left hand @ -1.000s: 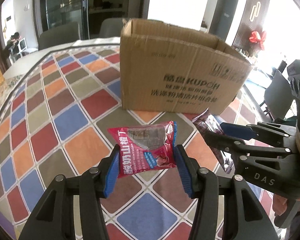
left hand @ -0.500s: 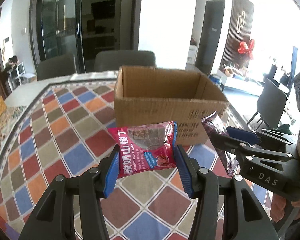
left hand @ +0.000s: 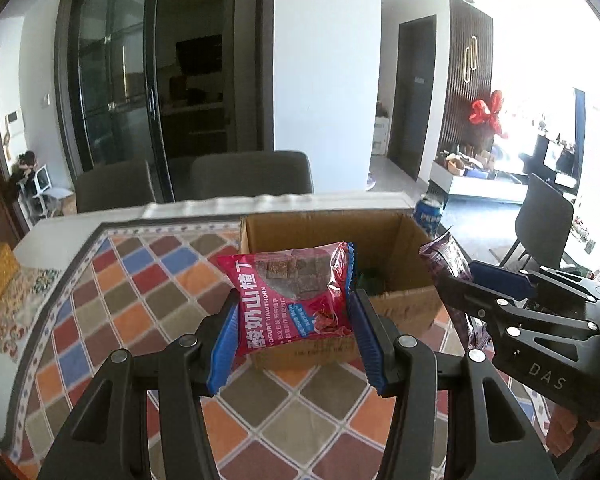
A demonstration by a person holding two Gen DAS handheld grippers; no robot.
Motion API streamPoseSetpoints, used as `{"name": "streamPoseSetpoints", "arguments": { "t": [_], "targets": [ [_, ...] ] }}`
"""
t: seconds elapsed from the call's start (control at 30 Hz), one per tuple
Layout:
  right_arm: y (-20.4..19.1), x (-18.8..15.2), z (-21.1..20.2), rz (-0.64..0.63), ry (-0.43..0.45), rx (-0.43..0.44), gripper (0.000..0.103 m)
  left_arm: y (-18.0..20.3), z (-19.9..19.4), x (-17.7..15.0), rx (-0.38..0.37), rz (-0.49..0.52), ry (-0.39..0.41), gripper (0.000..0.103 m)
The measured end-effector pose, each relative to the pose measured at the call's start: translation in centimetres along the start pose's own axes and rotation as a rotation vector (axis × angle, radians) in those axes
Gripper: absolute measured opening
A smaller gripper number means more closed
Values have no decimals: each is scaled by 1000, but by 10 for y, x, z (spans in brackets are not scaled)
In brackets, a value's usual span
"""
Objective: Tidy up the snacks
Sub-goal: 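Carry the striped bar with the right gripper while the left gripper carries the pink pack over the box, then open both grippers to drop the striped bar and pink pack into the box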
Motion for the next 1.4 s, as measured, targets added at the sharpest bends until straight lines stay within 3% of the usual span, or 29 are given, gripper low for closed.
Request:
{"name": "streamPoseSetpoints", "arguments": {
  "t": [0.47,0.77,0.9,1.07,1.4],
  "targets": [
    [21,49,17,16,9,-42,35,3,39,47,-27,6,-28,52],
    [36,58,48,36,-49,-42,35,7,81,54,-32,7,-128,53],
    [42,60,59,35,-70,-53,36,3,93,51,-11,9,-167,60],
    [47,61,63,38,-84,-97,55,0,89,51,16,14,-152,68],
    [41,51,32,49,-53,-132,71,-5,40,50,56,34,-41,83]
  ]
}}
Point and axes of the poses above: each gripper's, at about its wrist camera, not at the fingertips, and z roughly the way its jaws point, y to its right, x to its top, the point moved 7 cm from there along z, roughly the way its jaws point, and after that the axes turned 9 degrees about -z, right-handed, at the moved point
